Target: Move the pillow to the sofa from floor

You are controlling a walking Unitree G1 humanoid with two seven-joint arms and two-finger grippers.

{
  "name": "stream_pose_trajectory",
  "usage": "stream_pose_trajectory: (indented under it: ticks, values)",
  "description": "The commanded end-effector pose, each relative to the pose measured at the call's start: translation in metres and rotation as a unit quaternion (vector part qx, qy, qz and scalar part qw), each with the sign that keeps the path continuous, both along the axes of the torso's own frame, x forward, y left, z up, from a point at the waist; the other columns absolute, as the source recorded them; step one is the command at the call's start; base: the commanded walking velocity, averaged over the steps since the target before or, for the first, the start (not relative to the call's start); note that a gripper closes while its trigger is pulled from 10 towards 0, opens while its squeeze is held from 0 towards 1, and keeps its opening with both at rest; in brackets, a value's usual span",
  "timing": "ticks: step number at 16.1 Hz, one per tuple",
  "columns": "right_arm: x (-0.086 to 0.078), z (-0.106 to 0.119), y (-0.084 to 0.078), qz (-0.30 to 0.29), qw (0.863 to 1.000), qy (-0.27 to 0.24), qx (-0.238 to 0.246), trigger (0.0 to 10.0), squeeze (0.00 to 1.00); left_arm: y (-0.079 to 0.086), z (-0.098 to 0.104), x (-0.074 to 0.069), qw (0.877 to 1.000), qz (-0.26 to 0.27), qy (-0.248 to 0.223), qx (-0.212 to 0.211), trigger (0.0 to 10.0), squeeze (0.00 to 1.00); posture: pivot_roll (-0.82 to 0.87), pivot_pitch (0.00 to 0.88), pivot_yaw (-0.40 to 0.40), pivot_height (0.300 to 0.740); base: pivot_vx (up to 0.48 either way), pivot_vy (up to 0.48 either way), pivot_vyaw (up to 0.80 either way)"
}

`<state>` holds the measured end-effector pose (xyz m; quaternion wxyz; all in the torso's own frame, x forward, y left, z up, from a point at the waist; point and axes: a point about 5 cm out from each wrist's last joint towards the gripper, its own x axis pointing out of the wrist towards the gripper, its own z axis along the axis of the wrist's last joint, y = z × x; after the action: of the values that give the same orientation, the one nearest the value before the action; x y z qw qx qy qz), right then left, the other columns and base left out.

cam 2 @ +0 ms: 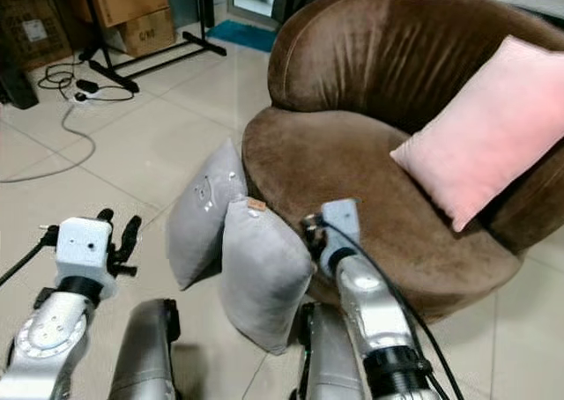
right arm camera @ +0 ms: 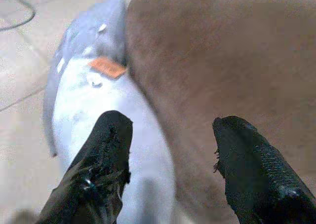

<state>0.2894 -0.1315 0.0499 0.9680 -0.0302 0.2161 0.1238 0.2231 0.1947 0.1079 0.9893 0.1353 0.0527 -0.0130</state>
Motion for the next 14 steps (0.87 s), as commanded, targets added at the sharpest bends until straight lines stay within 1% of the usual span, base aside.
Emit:
stream_pose_trajectory:
  ticks: [1, 2, 3, 4, 5, 7, 8, 9, 10, 11, 14]
  values:
    - [0.003, -0.007, 0.003, 0.012, 1.000, 0.024, -0.013, 10.0, 0.00, -0.001, 0.005, -0.001, 1.000, -0.017, 0.000, 0.000, 10.0, 0.00, 0.12, 0.000, -0.033, 0.522, 0.000, 0.000, 0.00]
    - [0.005, -0.012, 0.005, 0.011, 0.999, 0.035, -0.024, 10.0, 0.00, -0.001, 0.006, -0.002, 0.999, -0.031, 0.005, 0.005, 10.0, 0.00, 0.11, 0.000, -0.027, 0.522, 0.000, 0.000, 0.00]
    - [0.009, -0.012, 0.007, 0.003, 0.999, 0.038, -0.015, 10.0, 0.26, -0.002, 0.006, -0.002, 0.999, -0.041, 0.008, 0.008, 10.0, 0.00, 0.11, 0.013, -0.026, 0.522, 0.000, 0.000, 0.00]
    - [0.013, -0.012, 0.009, -0.005, 0.999, 0.042, 0.000, 10.0, 1.00, -0.002, 0.005, -0.001, 0.999, -0.049, 0.011, 0.010, 10.0, 0.00, 0.11, 0.037, -0.023, 0.522, 0.000, 0.000, 0.00]
    - [0.016, -0.012, 0.012, -0.006, 0.999, 0.043, 0.004, 10.0, 1.00, -0.001, 0.006, -0.002, 0.998, -0.056, 0.014, 0.013, 10.0, 0.00, 0.11, 0.054, -0.024, 0.522, 0.000, 0.000, 0.00]
    - [0.021, -0.013, 0.020, 0.001, 0.999, 0.042, -0.004, 10.0, 1.00, 0.000, 0.009, -0.005, 0.998, -0.065, 0.016, 0.015, 10.0, 0.00, 0.11, 0.093, -0.023, 0.522, 0.000, 0.000, 0.00]
    - [0.026, -0.013, 0.026, 0.009, 0.999, 0.042, -0.008, 10.0, 1.00, 0.000, 0.010, -0.007, 0.996, -0.082, 0.026, 0.012, 10.0, 0.00, 0.12, 0.111, -0.024, 0.522, 0.000, 0.000, 0.00]
    - [0.029, -0.014, 0.033, 0.019, 0.999, 0.046, -0.012, 10.0, 1.00, -0.003, 0.007, -0.016, 0.991, -0.123, 0.054, 0.003, 10.0, 0.00, 0.13, 0.128, -0.026, 0.522, 0.000, 0.000, 0.00]
    - [0.030, -0.017, 0.036, 0.020, 0.998, 0.054, -0.020, 10.0, 1.00, -0.006, 0.002, -0.026, 0.982, -0.162, 0.092, -0.002, 10.0, 0.00, 0.13, 0.135, -0.026, 0.522, 0.000, 0.000, 0.00]
    - [0.030, -0.020, 0.037, 0.017, 0.998, 0.062, -0.025, 10.0, 1.00, -0.007, -0.001, -0.032, 0.975, -0.188, 0.114, 0.002, 10.0, 0.00, 0.14, 0.145, -0.025, 0.522, 0.000, 0.000, 0.00]
    - [0.032, -0.024, 0.038, 0.006, 0.997, 0.069, -0.038, 10.0, 1.00, -0.001, -0.001, -0.038, 0.975, -0.183, 0.123, 0.011, 10.0, 0.00, 0.16, 0.173, -0.019, 0.522, 0.000, 0.000, 0.00]
